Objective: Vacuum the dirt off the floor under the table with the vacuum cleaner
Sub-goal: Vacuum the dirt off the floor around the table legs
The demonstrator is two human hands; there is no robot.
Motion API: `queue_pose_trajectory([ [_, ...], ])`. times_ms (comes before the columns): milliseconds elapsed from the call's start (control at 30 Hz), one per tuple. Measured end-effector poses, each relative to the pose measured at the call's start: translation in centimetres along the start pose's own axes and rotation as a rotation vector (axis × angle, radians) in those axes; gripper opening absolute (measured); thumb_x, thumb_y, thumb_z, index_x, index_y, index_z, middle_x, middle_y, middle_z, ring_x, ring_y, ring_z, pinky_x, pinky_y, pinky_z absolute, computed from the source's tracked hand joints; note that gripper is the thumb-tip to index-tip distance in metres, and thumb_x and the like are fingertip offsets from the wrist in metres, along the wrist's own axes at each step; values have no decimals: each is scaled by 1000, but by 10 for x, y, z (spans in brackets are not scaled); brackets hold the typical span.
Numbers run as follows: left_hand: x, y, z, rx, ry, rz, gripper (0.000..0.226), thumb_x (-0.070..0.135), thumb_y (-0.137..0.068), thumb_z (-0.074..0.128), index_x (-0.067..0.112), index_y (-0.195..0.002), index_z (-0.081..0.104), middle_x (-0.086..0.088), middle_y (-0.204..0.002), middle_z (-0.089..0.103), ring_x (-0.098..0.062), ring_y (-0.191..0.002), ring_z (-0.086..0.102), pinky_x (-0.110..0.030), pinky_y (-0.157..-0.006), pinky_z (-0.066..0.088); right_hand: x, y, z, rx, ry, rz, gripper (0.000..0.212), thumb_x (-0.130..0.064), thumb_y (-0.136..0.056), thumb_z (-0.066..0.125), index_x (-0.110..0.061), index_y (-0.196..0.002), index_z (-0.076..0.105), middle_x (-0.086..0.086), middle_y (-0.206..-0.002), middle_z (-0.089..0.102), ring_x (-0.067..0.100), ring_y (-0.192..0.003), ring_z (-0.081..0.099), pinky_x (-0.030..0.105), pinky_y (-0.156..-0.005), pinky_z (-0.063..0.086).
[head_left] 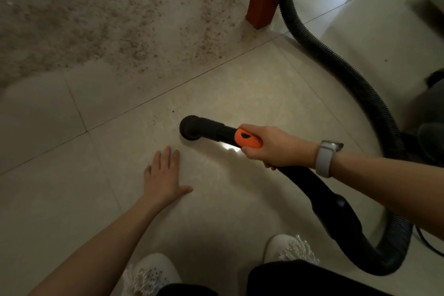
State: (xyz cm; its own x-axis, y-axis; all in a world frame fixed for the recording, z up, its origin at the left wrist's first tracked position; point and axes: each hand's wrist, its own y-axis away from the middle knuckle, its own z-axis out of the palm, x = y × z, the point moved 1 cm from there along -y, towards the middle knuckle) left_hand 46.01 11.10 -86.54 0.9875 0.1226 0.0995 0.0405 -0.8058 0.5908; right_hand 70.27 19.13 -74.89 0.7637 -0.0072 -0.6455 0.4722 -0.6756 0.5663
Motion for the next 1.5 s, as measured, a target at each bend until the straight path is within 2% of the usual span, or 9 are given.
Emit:
queue_pose_trajectory([
  [200,0,0,-1,-9,1,-5,106,58,-81,62,17,-151,-6,-6,-159,-16,-29,-146,-11,-48,-117,11,10,4,8,76,158,30,28,-23,-89,55,-20,-116,49,5,-76,60,18,-53,56,25,-47,48],
  [433,0,0,-2,-13,2,-2,106,57,-81,62,17,-151,-6,-6,-158,-16,-30,-146,-10,-48,-117,11,7,-21,-9,201,48,79,25,-19,-90,54,-13,-114,50,2,-73,55,16,-48,55,18,-36,46],
  [533,-2,0,-3,-24,-5,11,105,56,-82,62,18,-151,-7,-6,-158,-17,-29,-146,-11,-47,-117,11,0,-38,-17,193,-15,96,24,-17,-90,54,-10,-113,51,2,-75,54,16,-49,55,17,-37,47],
  [767,-7,2,-1,1,-6,39,101,54,-83,61,18,-152,-5,-4,-159,-15,-26,-146,-10,-44,-117,11,-16,-62,-26,112,-169,120,25,-17,-92,52,-10,-116,50,5,-76,53,16,-52,55,24,-47,51],
  [933,-13,5,2,13,1,54,99,54,-85,59,18,-152,-4,-4,-159,-14,-25,-147,-10,-41,-117,9,-17,-49,-13,19,-60,92,26,-18,-91,54,-12,-116,50,4,-78,55,17,-53,57,24,-48,52],
  [1067,-14,6,4,27,26,58,99,54,-84,60,18,-152,-3,-4,-159,-14,-26,-147,-9,-42,-118,7,-6,-27,3,55,5,84,22,-20,-91,54,-16,-112,50,4,-77,57,18,-51,58,28,-47,53],
  [1167,-14,5,4,23,35,60,99,53,-85,60,18,-152,-4,-4,-159,-15,-26,-146,-11,-42,-118,6,0,-14,14,87,12,60,19,-22,-90,55,-19,-109,50,1,-73,56,15,-48,57,24,-43,51],
  [1333,-14,7,5,39,26,43,99,55,-84,59,18,-152,-4,-5,-159,-14,-26,-146,-11,-42,-118,7,-11,-15,24,26,34,11,19,-21,-92,54,-16,-109,49,1,-75,54,15,-50,54,23,-44,50],
  [1500,-23,10,8,55,40,-22,99,56,-84,58,19,-152,-4,-6,-159,-15,-28,-146,-10,-45,-118,7,-29,-39,21,56,14,7,20,-21,-92,53,-13,-110,50,2,-76,55,16,-52,55,25,-46,52],
])
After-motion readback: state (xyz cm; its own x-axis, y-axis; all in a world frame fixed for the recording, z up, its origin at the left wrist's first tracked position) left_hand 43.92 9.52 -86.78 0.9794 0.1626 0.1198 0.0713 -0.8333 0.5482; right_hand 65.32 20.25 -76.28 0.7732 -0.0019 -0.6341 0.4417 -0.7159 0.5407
